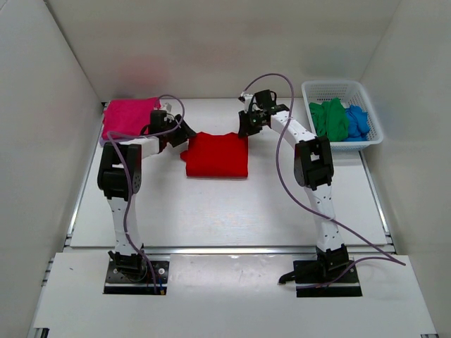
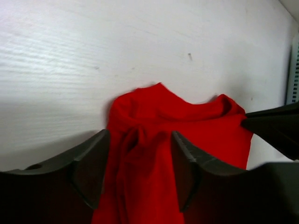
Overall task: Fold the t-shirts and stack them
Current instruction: Fold the long partially folded tshirt into a neat square
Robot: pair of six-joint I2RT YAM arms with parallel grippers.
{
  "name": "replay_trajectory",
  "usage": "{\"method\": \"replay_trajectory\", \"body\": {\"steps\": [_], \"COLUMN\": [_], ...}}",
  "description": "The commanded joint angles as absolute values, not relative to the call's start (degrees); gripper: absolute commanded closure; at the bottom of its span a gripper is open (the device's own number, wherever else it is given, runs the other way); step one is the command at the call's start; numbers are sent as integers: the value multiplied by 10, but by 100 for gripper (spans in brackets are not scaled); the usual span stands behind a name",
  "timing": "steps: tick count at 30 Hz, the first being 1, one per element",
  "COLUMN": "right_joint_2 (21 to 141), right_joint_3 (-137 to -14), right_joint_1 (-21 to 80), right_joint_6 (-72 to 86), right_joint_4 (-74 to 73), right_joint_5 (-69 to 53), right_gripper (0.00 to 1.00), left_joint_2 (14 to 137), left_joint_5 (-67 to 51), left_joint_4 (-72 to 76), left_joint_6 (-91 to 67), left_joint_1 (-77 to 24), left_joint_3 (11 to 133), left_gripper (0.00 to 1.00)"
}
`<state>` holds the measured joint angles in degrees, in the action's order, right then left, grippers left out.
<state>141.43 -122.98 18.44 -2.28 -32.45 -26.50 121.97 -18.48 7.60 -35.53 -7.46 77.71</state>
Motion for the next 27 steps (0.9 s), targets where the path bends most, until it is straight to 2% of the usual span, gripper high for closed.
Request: {"method": "replay_trajectory", "body": {"steps": [1, 4, 6, 9, 14, 21, 27], "right_joint_2": [1422, 1419, 1418, 1410, 1395, 1346, 1272], "right_joint_3": [-1263, -1259, -1260, -1260, -1258, -1203, -1116], "right_joint_1": [183, 185, 186, 188, 192, 192, 188], "right_joint_6": [-14, -11, -9, -4, -7, -8, 0], "right_joint_4": [-325, -322, -325, -323, -333, -336, -296], "right_joint_5": [-241, -235, -232, -232, -203, -174, -157], "right_gripper": [85, 81, 72, 51, 31, 23, 22], "left_joint_2": [1186, 1166, 1154, 1123, 1135, 1157, 1165], "left_joint_5": [-195, -203, -209, -185, -183, -163, -150], "left_joint_4": [23, -57, -109, -114, -155, -230, -253], "left_joint_6": [-345, -324, -308, -294, -279, -270, -265], "left_joint_1": [-50, -40, -32, -37, -52, -73, -88], "left_joint_3": [791, 787, 782, 753, 787, 843, 854], "left_gripper": [33, 28, 28, 28, 29, 27, 27]}}
